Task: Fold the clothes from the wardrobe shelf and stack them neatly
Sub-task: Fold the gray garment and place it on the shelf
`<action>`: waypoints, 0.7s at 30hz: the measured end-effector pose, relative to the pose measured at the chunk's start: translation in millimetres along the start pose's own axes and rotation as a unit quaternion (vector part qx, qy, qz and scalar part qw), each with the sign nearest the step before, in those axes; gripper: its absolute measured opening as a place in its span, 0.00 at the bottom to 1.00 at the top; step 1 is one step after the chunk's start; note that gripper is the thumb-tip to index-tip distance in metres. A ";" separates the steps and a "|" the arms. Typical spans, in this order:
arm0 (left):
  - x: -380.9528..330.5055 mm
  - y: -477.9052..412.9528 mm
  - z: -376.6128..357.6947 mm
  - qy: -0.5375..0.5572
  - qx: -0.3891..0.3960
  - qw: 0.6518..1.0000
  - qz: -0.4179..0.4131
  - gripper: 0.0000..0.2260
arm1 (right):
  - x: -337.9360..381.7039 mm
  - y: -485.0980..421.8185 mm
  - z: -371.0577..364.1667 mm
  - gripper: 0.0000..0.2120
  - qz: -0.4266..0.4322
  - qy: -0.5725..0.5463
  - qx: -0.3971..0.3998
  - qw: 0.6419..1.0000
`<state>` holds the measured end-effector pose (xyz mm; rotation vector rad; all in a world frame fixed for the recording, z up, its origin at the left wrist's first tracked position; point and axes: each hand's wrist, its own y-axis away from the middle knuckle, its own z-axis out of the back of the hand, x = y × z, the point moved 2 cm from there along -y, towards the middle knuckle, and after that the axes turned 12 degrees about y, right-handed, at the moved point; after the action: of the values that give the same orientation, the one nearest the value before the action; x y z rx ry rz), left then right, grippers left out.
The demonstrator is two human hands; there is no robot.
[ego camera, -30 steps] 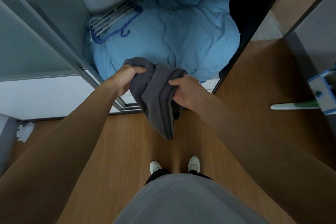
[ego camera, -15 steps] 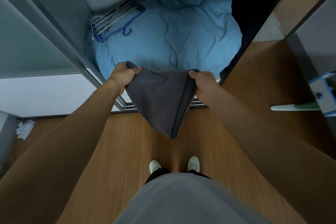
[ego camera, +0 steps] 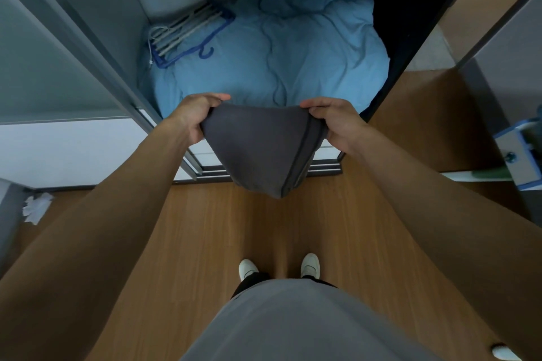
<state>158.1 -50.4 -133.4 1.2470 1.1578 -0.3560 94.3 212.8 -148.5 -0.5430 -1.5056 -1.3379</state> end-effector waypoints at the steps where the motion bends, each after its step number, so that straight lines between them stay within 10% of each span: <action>1: -0.4 0.9 -0.3 0.001 -0.003 1.000 -0.007 0.13 | 0.3 -0.6 -0.6 0.16 -0.001 -0.006 -0.004 1.000; 11: -1.5 9.7 4.2 -0.117 0.052 0.987 -0.092 0.12 | 0.5 8.5 10.1 0.18 0.007 0.015 0.024 1.000; 21: 0.9 9.5 6.2 -0.307 0.066 0.944 -0.097 0.29 | 11.7 16.0 -3.3 0.21 0.069 0.396 0.027 0.915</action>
<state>168.7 -52.1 -129.6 1.0257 0.7208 -0.9134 104.4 211.2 -131.2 -0.0341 -0.8087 -1.1902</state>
